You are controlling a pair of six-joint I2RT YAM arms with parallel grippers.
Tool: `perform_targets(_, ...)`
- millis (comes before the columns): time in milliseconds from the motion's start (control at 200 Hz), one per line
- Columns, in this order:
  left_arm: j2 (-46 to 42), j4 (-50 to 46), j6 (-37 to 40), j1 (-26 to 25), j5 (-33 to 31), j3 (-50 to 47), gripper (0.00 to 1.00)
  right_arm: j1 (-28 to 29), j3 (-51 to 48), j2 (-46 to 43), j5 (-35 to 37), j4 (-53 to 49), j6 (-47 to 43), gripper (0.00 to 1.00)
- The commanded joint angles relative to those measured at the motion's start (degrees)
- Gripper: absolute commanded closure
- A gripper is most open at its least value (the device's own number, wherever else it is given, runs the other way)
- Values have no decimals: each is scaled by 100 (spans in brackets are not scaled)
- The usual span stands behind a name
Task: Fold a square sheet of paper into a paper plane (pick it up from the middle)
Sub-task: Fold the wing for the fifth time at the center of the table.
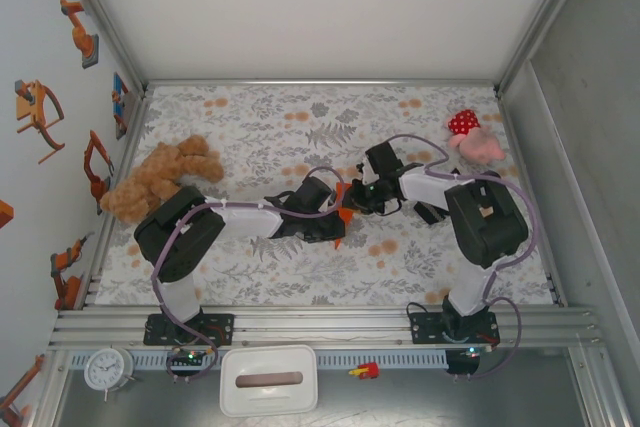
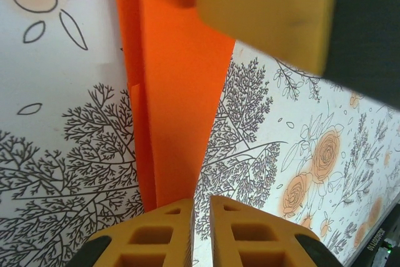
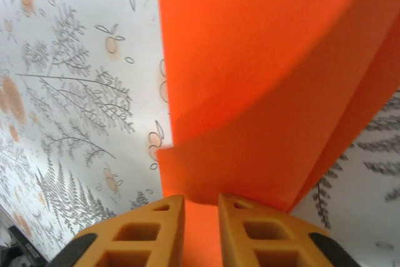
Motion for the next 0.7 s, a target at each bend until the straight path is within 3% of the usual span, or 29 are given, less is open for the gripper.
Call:
perform_targets(0,38,-2,-19,-34,46,88,84,22,98,-518,571,-431,-262,71)
perform_targets(155,19,52,14,-45,95,96,84,22,43,-702,1355,-763,-372,60)
perform_targets(310,7,47,25,-65,81,95,84,26,-5,-608,1572,-827,-410,51)
perform_targets(691,41,-1,36,-93,61,105,84,197,499,108,1390,-1126,-681,49)
